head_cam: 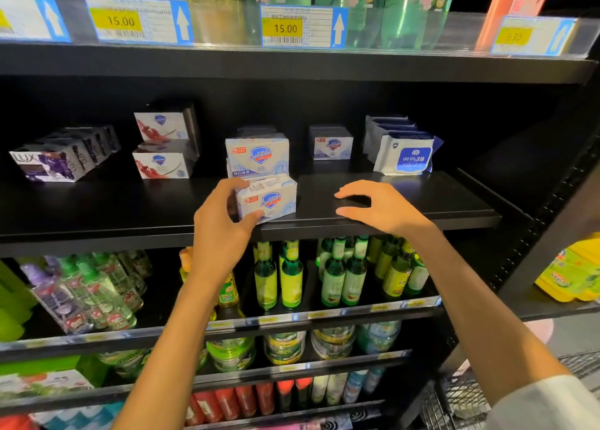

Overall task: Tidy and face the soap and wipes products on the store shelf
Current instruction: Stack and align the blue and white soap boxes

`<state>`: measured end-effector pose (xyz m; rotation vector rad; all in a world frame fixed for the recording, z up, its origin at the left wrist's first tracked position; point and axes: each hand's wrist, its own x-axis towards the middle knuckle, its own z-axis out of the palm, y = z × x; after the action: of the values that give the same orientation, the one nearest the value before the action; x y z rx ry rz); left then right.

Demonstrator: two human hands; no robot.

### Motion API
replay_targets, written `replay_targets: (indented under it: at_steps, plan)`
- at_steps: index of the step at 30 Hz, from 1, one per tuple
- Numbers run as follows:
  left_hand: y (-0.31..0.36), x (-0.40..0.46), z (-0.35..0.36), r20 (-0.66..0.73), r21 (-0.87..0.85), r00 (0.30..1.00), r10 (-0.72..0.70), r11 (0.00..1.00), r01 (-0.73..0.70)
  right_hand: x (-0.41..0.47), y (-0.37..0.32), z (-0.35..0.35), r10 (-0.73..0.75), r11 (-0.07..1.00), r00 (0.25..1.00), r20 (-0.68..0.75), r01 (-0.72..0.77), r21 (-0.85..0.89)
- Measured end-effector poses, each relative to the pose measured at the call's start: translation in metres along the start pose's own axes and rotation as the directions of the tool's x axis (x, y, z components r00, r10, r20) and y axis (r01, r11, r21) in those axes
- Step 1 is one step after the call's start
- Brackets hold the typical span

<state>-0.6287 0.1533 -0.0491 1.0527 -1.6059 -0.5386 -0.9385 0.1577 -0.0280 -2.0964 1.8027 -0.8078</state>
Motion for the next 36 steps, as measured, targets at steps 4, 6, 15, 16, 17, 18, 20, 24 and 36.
replay_targets:
  at_steps: [4,6,15,16,17,18,20,24,36]
  plan:
    - [-0.009,0.006,-0.008,-0.031,0.109,0.998,0.059,0.993,-0.056,0.0,0.0,0.0,0.003,1.0,1.0,0.012,-0.002,-0.02]
    - [-0.011,0.007,-0.007,-0.034,0.156,0.994,0.107,0.983,-0.1,0.0,-0.001,0.0,0.009,1.0,1.0,0.014,-0.009,-0.016]
    - [-0.017,0.01,-0.005,-0.019,0.178,0.995,0.096,0.98,-0.091,0.001,-0.001,0.0,-0.001,0.999,1.0,0.008,0.001,-0.033]
    - [-0.018,0.011,-0.004,-0.012,0.186,0.995,0.1,0.978,-0.096,0.001,-0.001,0.0,0.0,0.999,1.0,0.006,0.0,-0.036]
    - [-0.018,0.011,-0.003,-0.006,0.198,0.994,0.106,0.975,-0.102,0.002,-0.001,0.0,0.0,0.999,1.0,0.004,0.0,-0.038]
    - [-0.019,0.012,-0.003,-0.002,0.208,0.994,0.111,0.972,-0.108,0.002,-0.001,0.0,-0.001,0.999,1.0,0.005,0.001,-0.037]
    - [-0.02,0.012,-0.002,0.003,0.214,0.992,0.123,0.969,-0.121,0.003,-0.001,-0.001,0.003,1.0,1.0,0.006,-0.003,-0.031]
    - [-0.022,0.01,-0.002,0.007,0.235,0.991,0.133,0.963,-0.131,0.008,-0.002,-0.002,0.057,0.998,0.997,-0.057,-0.055,0.034]
    - [-0.004,-0.03,0.033,0.243,0.364,0.821,0.517,0.736,-0.571,0.116,0.0,-0.002,0.301,0.953,0.923,-0.24,-0.301,0.038]
